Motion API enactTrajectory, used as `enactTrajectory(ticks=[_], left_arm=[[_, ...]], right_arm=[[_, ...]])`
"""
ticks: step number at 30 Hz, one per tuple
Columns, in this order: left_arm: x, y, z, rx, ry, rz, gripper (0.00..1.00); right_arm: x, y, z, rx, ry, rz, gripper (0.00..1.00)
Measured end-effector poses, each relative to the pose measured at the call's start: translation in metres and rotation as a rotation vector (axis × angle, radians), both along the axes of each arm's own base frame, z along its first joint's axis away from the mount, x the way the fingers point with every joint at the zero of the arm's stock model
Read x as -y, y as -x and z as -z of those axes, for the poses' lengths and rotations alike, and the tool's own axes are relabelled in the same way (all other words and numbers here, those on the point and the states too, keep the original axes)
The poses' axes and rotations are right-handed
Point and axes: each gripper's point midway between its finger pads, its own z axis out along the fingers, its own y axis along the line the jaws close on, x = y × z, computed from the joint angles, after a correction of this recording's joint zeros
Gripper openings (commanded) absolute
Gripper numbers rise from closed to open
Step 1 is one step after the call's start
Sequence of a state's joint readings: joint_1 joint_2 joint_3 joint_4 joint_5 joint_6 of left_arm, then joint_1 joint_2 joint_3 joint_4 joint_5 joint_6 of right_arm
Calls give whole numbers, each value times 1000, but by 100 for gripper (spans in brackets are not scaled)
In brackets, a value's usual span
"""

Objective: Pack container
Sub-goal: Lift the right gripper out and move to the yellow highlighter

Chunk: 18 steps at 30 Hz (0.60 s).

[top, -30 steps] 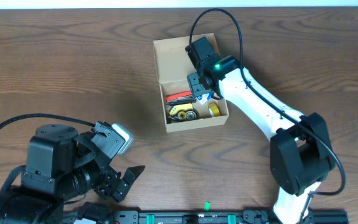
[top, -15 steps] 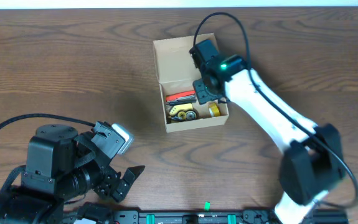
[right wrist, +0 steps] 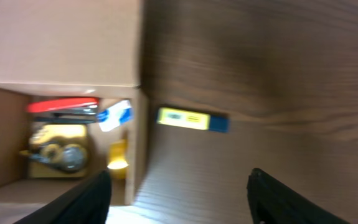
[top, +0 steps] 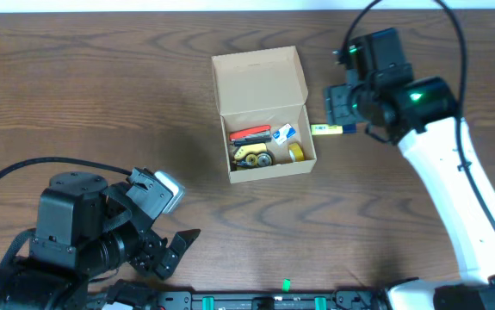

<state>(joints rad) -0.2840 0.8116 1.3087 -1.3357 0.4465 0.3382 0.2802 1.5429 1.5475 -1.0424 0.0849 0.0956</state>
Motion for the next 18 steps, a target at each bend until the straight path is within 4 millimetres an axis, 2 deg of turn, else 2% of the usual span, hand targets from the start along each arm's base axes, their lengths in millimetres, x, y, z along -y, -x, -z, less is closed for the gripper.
enactTrajectory(ticks=[4, 8, 12, 18], left_arm=[[0, 0, 0, 0, 0, 0, 95], [0, 0, 0, 0, 0, 0, 95], [0, 0, 0, 0, 0, 0, 95], [0, 0, 0, 0, 0, 0, 95]], right_arm=[[20, -9, 7, -6, 91, -106, 80], [21, -9, 29, -68, 192, -342, 91], [10, -15, 59, -116, 230, -605, 99], [5, -27, 113, -206, 252, -776, 99]])
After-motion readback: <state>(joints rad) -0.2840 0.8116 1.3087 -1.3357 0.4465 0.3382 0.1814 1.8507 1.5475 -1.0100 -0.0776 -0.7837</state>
